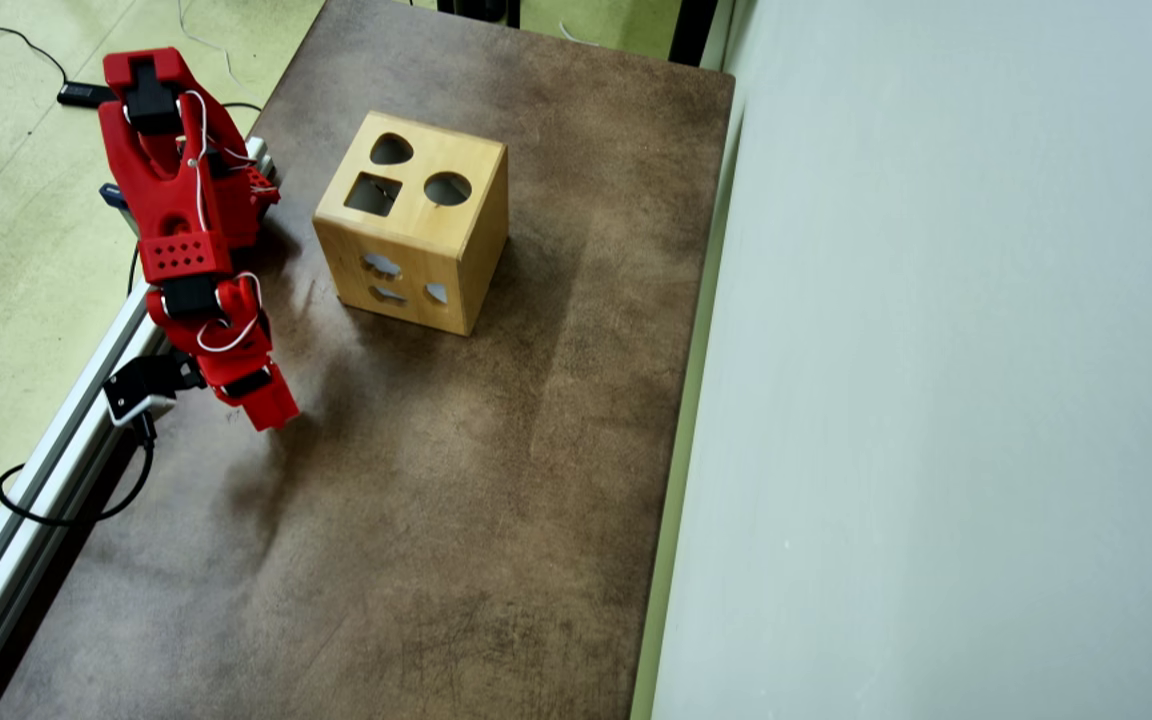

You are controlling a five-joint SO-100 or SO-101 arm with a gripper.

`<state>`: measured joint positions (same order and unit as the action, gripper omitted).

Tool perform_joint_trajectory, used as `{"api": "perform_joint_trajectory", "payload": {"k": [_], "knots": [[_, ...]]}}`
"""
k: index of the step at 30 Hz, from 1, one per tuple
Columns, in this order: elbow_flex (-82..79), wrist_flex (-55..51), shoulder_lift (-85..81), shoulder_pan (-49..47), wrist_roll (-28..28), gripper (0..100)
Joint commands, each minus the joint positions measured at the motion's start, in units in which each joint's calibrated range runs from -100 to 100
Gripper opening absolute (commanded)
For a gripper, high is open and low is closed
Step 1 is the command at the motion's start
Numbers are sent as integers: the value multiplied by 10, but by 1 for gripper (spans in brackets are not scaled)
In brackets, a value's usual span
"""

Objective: Pick and place the red cube on the square hole

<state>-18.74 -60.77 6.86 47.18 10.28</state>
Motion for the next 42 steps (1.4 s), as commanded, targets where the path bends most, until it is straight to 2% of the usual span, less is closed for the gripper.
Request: {"api": "perform_joint_trajectory", "payload": {"k": [1,29,35,42], "knots": [[10,-1,-95,1,3,7],[13,0,-424,-9,1,7],[48,-7,-467,-66,-1,7],[95,-7,-468,-176,-1,7]]}}
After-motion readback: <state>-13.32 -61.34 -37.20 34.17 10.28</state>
